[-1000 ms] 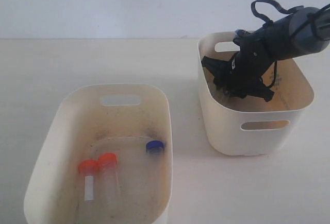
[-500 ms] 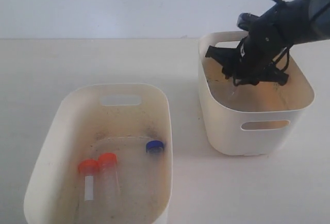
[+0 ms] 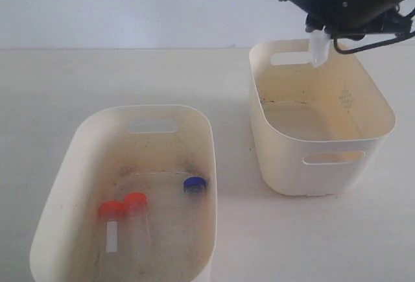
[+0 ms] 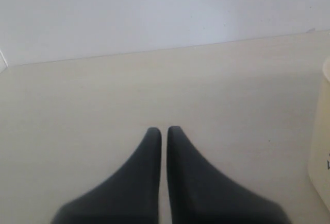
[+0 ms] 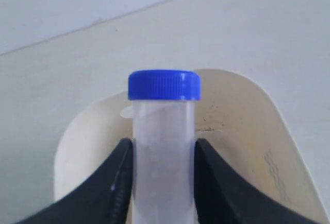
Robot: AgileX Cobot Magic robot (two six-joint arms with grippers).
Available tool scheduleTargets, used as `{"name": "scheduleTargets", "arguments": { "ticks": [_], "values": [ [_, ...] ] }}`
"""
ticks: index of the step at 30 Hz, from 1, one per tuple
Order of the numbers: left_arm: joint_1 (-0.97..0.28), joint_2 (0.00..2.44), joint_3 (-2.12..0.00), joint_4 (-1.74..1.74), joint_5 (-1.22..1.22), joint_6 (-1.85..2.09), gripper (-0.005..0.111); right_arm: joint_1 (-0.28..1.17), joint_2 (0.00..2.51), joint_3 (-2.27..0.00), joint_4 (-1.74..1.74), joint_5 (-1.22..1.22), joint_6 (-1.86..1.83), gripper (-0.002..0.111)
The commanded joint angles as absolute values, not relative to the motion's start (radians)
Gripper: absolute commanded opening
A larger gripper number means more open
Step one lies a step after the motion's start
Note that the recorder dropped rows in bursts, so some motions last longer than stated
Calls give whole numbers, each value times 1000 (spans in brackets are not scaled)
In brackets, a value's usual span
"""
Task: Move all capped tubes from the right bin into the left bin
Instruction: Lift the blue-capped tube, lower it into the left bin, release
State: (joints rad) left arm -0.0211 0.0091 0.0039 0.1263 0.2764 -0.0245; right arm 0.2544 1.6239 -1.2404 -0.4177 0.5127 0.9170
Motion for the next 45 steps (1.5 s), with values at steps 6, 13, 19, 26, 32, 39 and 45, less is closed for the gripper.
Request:
{"name": "scheduleTargets", "arguments": {
  "ticks": [6,13,19,26,32,39,45],
  "values": [
    [-20,7,0,120,261,-36,4,386,1303,-1020,-368,485,823,0],
    [-20,7,0,120,261,-36,4,632,1139,-824,-187,284,833,0],
    [-20,7,0,120,261,-36,4,839,1184,-775,-185,150,904,0],
    [-20,7,0,120,261,-36,4,916,1322,-775,-185,28,970,0],
    [-20,7,0,120,261,-36,4,916,1420,-775,-185,-9,1032,0],
    [-20,7,0,120,261,-36,4,916,1453,-775,-185,-85,1101,0],
    [-20,7,0,120,261,-36,4,916,1464,-775,-191,-86,1058,49]
  ]
}}
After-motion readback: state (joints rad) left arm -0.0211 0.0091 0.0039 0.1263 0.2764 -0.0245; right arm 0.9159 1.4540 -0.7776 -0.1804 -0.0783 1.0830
